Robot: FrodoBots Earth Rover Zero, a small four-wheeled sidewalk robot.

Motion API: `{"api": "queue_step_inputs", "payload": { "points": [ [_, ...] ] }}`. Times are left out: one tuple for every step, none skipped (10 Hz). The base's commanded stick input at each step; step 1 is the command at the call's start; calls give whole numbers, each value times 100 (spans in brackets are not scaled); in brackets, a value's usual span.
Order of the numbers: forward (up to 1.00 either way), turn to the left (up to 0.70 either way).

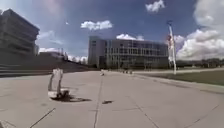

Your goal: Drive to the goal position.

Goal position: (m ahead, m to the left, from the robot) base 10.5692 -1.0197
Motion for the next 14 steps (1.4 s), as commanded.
{"api": "queue_step_inputs", "payload": {
  "points": [
    [95, 0],
    [95, 0],
    [95, 0],
    [95, 0],
    [95, 0],
    [96, 0],
    [95, 0],
    [95, 0],
    [95, 0],
    [96, 0],
    [96, 0],
    [95, 0],
    [95, 0],
    [95, 0]
  ]
}}
